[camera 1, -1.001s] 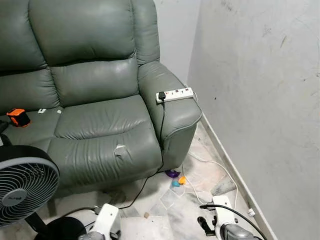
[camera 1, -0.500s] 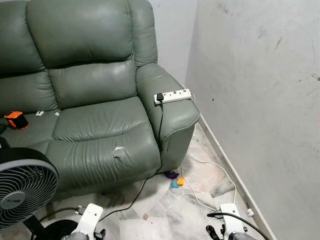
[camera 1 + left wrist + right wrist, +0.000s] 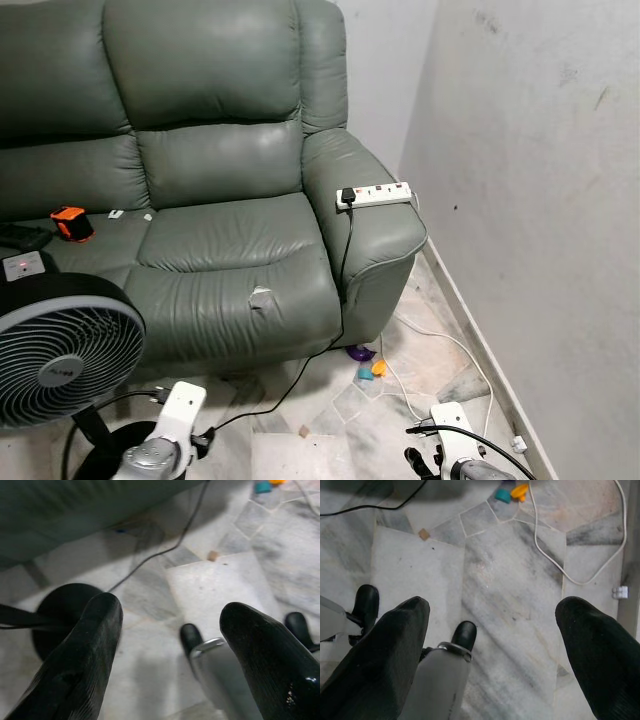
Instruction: Hang keys on a hook
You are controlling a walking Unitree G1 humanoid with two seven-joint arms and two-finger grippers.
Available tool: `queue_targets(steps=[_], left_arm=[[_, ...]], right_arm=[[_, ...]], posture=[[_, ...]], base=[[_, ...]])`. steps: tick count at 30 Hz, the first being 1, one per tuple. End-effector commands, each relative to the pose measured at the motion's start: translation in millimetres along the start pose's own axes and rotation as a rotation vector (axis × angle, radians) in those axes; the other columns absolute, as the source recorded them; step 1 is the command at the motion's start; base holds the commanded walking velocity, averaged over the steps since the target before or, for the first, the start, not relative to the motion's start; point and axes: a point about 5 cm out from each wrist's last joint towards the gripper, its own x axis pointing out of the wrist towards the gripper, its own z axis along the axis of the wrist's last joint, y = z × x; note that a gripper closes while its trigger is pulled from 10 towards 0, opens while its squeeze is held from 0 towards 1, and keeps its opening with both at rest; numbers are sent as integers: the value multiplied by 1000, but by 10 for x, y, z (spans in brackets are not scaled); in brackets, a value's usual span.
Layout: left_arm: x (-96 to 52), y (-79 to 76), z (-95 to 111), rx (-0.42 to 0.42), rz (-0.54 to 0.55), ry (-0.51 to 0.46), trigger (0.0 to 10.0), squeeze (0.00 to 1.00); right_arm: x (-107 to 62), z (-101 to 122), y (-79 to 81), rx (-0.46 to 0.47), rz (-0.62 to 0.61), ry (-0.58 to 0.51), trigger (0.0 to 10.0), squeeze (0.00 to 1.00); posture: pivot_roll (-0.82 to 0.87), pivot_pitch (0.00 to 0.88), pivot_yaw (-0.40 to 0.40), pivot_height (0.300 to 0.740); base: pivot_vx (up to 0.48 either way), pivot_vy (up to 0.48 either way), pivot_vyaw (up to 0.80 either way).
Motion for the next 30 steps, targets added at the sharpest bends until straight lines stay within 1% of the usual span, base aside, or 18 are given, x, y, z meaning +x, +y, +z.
queue_targets(steps=[1,3,4,6,8,16,25,30], left_arm=[[-10,71,11,8,17,4,10000,0],[12,-83,-7,16,-27,4,10000,0],[12,-83,-7,16,-27,4,10000,0],[25,-214,-35,25,-62,9,10000,0],[26,-266,-58,40,-79,15,10000,0],[11,-279,-154,70,-86,52,10000,0],[8,-298,-180,72,-89,62,10000,0],[8,-322,-186,84,-112,67,10000,0]], right_arm=[[0,23,-12,-13,1,-7,10000,0],[10,52,17,-39,12,-10,10000,0],[10,52,17,-39,12,-10,10000,0],[24,87,70,-51,26,-15,10000,0],[31,101,101,-55,35,-19,10000,0],[35,84,132,-74,41,-3,10000,0],[35,66,145,-68,44,1,10000,0],[37,63,166,-74,48,1,10000,0]], posture=[[40,10,7,740],[40,17,7,740],[40,17,7,740],[41,19,7,740],[42,19,4,740],[46,23,6,740],[48,23,10,740],[47,23,9,740]], base=[[0,0,0],[0,0,0],[0,0,0],[0,0,0],[0,0,0],[0,0,0],[0,0,-772],[0,0,-769]])
